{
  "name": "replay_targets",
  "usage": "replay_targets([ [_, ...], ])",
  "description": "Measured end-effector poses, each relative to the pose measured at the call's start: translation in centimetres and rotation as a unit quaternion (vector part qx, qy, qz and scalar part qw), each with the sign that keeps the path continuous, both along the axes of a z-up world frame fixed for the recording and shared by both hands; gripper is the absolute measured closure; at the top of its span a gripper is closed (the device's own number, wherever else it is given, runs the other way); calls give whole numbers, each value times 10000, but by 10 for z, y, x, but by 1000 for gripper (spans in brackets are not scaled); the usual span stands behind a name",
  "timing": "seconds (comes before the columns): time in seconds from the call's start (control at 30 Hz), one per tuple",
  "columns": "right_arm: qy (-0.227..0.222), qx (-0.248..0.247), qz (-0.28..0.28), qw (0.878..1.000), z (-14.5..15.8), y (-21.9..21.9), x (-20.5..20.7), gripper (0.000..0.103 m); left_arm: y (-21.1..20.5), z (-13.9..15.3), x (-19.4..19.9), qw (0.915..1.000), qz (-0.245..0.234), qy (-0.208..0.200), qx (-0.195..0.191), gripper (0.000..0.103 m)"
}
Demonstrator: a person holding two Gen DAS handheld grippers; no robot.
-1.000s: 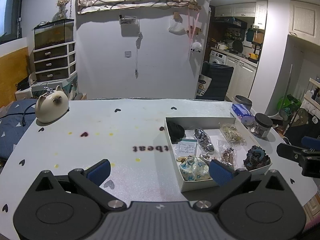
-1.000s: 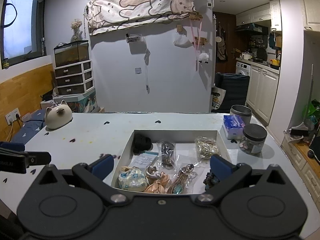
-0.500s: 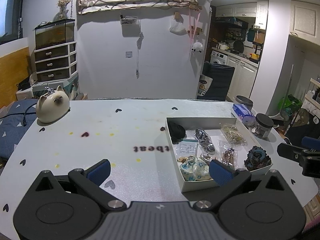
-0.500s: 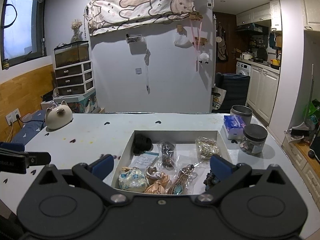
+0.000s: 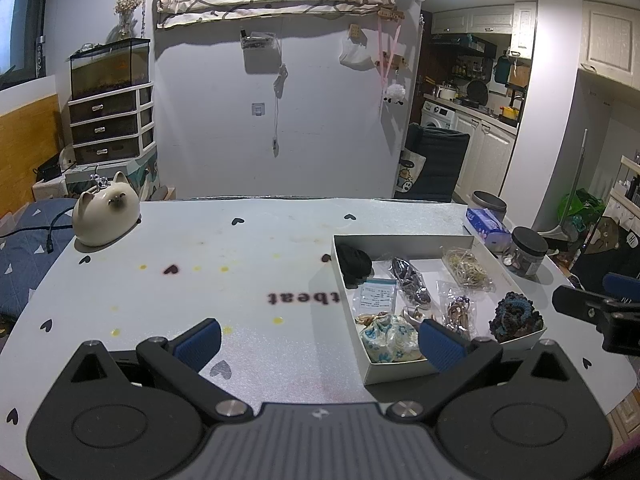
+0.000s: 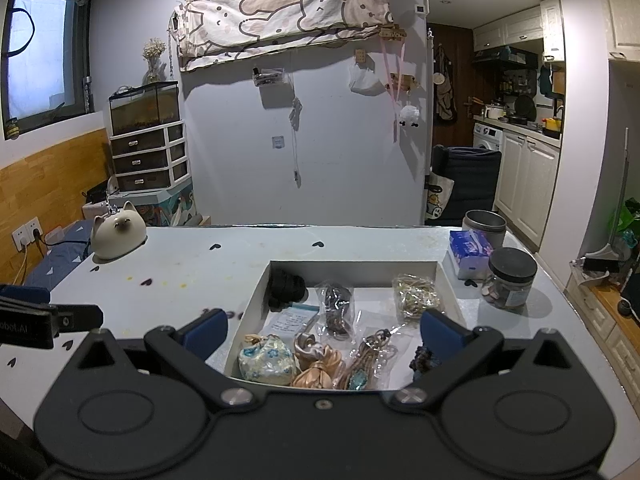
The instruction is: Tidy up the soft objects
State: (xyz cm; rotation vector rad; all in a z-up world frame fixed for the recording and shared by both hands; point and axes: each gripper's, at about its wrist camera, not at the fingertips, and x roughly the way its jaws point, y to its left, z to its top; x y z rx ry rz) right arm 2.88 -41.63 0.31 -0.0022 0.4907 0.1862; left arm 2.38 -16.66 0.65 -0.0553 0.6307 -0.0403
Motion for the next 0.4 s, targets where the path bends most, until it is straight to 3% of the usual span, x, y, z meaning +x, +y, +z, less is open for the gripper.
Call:
replay_targets([
  [0.4, 4, -3, 4, 10000, -1, 1, 1, 0, 2, 1, 0, 10000, 19, 5, -1, 0],
])
